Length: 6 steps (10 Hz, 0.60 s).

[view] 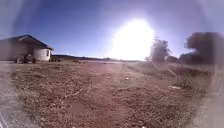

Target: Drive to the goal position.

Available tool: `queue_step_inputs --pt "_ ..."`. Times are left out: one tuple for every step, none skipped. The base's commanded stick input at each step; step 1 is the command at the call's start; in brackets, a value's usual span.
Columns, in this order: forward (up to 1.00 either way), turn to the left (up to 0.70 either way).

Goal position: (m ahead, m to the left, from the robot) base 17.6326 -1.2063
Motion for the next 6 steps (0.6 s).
queue_step_inputs --pt "0.00 0.00" --pt "0.00 0.00" --pt "0.00 0.00" --pt "0.00 0.00" --pt "0.01 0.00" --pt "0.05 0.00"
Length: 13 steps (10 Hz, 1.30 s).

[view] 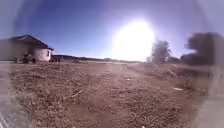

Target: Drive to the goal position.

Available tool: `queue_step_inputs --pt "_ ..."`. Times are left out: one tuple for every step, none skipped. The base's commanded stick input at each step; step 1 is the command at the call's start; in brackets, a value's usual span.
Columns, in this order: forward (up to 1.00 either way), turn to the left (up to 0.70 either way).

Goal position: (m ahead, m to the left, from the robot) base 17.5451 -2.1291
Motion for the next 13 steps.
queue_step_inputs --pt "0.18 0.00" --pt "0.59 0.00" --pt "0.66 0.00" --pt "0.70 0.00" --pt "0.70 0.00" --pt "0.70 0.00" --pt "0.70 0.00" --pt "0.64 0.00" --pt "0.52 0.00" --pt "0.50 0.00" --pt "0.50 0.00" --pt "0.50 0.00" --pt "0.50 0.00"
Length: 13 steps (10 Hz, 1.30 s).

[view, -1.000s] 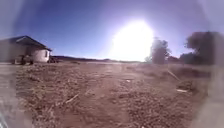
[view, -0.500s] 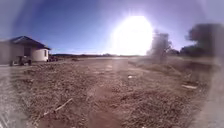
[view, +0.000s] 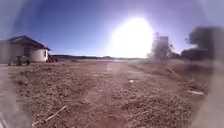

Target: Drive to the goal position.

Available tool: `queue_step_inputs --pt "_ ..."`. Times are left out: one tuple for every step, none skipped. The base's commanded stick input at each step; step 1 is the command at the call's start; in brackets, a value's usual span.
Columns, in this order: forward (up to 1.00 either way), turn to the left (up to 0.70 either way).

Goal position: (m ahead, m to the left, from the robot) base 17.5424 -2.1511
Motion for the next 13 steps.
queue_step_inputs --pt "0.50 0.00" --pt "0.50 0.00" --pt "0.50 0.00" --pt "0.50 0.00" --pt "0.50 0.00" --pt "0.50 0.00" --pt "0.50 0.00" --pt "0.50 0.00" --pt "0.50 0.00" --pt "0.50 0.00" --pt "0.50 0.00" --pt "0.50 0.00" --pt "0.50 0.00"
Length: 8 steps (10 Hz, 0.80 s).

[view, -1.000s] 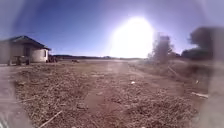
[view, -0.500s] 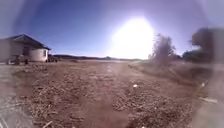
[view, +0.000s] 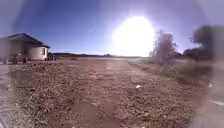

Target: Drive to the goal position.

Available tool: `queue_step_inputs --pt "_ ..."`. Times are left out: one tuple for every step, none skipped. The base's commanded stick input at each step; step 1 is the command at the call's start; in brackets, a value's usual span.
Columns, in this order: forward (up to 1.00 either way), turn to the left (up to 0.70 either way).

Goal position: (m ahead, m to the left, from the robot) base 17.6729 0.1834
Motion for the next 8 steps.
queue_step_inputs --pt "0.50 0.00" --pt "0.50 0.00" --pt "0.50 0.00" --pt "0.50 0.00" --pt "0.50 0.00" --pt "0.50 0.00" --pt "0.50 0.00" --pt "0.50 0.00"
